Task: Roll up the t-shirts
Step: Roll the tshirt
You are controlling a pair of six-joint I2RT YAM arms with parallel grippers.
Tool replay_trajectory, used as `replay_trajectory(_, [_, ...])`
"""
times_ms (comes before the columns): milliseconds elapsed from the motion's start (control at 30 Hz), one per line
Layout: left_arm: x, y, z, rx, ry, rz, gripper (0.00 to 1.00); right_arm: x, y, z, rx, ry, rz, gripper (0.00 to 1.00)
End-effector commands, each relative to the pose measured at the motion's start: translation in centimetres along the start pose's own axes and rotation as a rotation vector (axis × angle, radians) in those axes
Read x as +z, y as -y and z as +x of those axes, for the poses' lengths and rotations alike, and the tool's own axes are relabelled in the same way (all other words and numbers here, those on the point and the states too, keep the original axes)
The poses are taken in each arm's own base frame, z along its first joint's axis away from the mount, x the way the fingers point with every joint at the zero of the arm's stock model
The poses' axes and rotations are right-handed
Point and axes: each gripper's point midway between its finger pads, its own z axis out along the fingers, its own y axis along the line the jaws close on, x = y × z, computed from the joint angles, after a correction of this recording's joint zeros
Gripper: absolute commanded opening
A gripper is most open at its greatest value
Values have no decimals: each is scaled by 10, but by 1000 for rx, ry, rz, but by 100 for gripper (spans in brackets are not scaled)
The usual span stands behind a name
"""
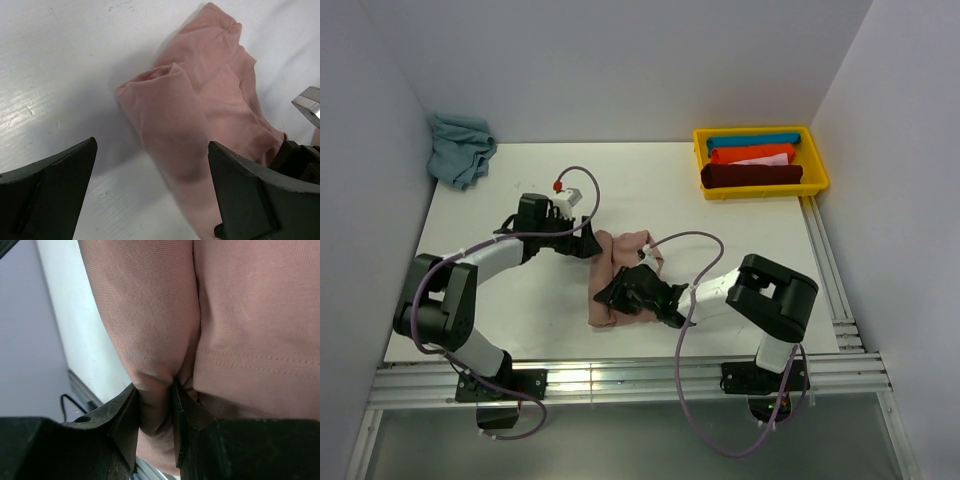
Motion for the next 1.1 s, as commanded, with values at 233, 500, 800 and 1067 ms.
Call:
replay_trajectory(233, [31, -25, -6, 46, -50, -192, 98, -5, 1, -13, 226, -6, -172, 27])
replay_trajectory(500, [45, -36, 18, 67, -187, -319, 93, 5, 7, -17, 88, 53, 25, 45])
replay_trajectory(800, [51, -39, 35, 72, -254, -349, 92, -16, 5, -46, -95, 187, 302, 54])
replay_trajectory(1067, [51, -40, 36, 72, -259, -353, 92, -33, -15, -48, -288, 257, 503, 59])
